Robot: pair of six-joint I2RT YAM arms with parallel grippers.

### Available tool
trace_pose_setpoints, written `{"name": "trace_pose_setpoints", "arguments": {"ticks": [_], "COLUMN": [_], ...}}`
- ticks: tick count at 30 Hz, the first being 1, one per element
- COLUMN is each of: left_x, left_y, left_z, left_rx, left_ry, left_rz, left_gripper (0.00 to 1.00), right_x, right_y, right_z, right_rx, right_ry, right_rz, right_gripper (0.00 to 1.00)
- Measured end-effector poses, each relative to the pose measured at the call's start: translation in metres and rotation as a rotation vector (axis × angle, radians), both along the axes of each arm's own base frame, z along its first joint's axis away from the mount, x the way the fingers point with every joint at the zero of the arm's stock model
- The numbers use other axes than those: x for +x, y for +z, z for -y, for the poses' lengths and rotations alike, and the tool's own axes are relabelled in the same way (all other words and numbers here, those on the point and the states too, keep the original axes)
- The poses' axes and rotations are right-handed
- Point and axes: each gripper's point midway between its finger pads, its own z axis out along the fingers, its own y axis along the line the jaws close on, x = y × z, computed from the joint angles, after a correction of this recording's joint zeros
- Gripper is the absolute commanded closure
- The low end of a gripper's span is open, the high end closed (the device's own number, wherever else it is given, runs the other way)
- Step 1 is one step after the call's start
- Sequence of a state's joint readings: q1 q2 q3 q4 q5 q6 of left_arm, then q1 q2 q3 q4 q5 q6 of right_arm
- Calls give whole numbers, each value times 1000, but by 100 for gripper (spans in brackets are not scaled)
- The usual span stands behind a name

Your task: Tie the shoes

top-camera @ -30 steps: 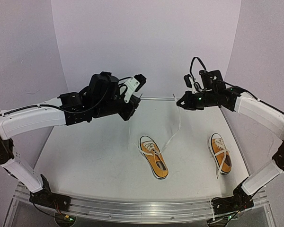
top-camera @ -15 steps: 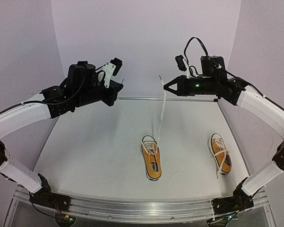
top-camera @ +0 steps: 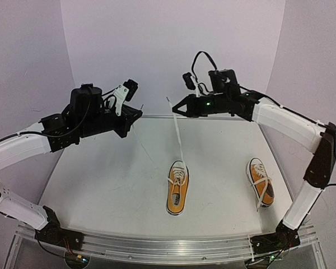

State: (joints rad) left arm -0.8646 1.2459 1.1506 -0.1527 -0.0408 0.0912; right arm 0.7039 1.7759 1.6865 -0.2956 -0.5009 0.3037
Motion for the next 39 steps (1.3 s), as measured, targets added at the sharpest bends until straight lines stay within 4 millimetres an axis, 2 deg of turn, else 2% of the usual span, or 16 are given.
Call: {"name": "trace_pose_setpoints", "arguments": {"ticks": [3,7,11,14,15,16,18,19,21,26,30,32,39], "left_x": [-15,-29,-38,-41,-41,-42,-42,-43,-43,-46,-48,-49,-46], "left_y": [3,19,31,33,32,31,30,30,30,28,17,8,-26], "left_z": [-3,-8,-12,-14,-15,-15,-16,-16,-15,-13,-10,-7,5], "left_rx": [-29,-79,-104,-110,-109,-109,-106,-105,-105,-105,-90,-77,-8], "left_ry": [-51,-94,-116,-122,-122,-123,-124,-124,-130,-149,-169,-184,-217], "left_rz": [0,27,45,49,48,47,44,44,43,38,16,-1,-61], "left_gripper": [100,100,100,100,100,100,100,100,100,100,100,100,100], "right_x": [7,12,4,-7,-12,-17,-27,-32,-40,-45,-37,-27,6], "right_y": [-26,-54,-79,-101,-110,-119,-138,-147,-166,-192,-195,-184,-121], "right_z": [-32,-80,-128,-158,-166,-174,-187,-191,-196,-186,-157,-136,-27], "right_rx": [-10,-1,18,27,25,24,21,13,-6,-55,-91,-89,-68], "right_ry": [44,106,173,216,232,244,264,274,289,273,226,188,18], "right_rz": [-43,-89,-131,-164,-184,-202,-243,-263,-297,-341,-367,-362,-286], "right_gripper": [100,100,100,100,97,89,59,49,36,32,33,35,43]}}
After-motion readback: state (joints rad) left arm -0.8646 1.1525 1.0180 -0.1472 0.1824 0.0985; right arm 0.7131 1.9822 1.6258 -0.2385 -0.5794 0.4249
